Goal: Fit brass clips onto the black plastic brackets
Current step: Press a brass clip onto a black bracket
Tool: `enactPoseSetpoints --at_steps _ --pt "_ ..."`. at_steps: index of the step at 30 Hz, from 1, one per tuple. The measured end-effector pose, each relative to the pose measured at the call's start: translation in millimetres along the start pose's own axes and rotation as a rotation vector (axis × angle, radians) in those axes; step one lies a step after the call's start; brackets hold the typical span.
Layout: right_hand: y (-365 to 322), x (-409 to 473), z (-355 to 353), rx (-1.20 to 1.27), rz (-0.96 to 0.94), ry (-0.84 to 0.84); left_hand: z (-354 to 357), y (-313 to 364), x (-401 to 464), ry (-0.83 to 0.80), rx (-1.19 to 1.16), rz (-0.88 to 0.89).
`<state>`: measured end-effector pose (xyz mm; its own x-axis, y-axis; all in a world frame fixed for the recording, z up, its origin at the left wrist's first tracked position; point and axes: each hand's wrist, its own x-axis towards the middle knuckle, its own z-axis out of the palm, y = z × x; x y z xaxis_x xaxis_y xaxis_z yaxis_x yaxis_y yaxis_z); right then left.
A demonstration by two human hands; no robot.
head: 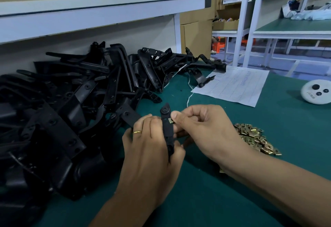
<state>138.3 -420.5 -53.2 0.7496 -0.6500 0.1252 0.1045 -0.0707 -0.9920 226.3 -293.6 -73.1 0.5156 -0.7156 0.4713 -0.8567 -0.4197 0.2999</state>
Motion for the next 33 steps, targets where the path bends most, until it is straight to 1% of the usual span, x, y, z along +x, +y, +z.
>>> enactPoseSetpoints --at_steps 3,5,7,8,10,12,15,18,20,23,26,28,33 --pt "8 -4 7 -0.061 -0.022 0.102 0 2 -1 0.009 0.004 0.006" --pt "6 -2 10 -0.023 -0.016 0.085 -1 1 0 0.027 -0.043 -0.022" --pt "-4 5 5 0.013 -0.003 -0.056 -3 -3 2 0.052 -0.122 -0.057" --pt "-10 8 -2 -0.029 -0.021 -0.151 -3 -5 2 0.063 -0.151 -0.056" --pt "-17 13 -19 -0.234 -0.135 -0.285 -3 -6 1 0.065 -0.184 -0.026" --pt "-20 13 -32 -0.39 -0.252 -0.342 -2 -5 -1 0.06 -0.209 0.01" --pt "-18 14 -38 -0.451 -0.369 -0.374 -3 -5 -2 0.067 -0.285 0.021" --pt "-14 17 -37 -0.611 -0.539 -0.323 -4 -5 -2 0.082 -0.318 0.032" --pt "-15 15 -35 -0.632 -0.614 -0.291 -5 -4 -2 0.085 -0.337 0.033" --pt "-15 13 -34 -0.573 -0.605 -0.276 -6 -3 -2 0.099 -0.339 0.033" --pt "-13 11 -30 -0.597 -0.601 -0.206 -6 -4 0 0.096 -0.321 0.024" --pt "-12 9 -26 -0.56 -0.57 -0.171 -8 -3 1 0.104 -0.317 0.018" --pt "-10 8 -23 -0.514 -0.538 -0.17 -9 -2 1 0.134 -0.304 0.046"
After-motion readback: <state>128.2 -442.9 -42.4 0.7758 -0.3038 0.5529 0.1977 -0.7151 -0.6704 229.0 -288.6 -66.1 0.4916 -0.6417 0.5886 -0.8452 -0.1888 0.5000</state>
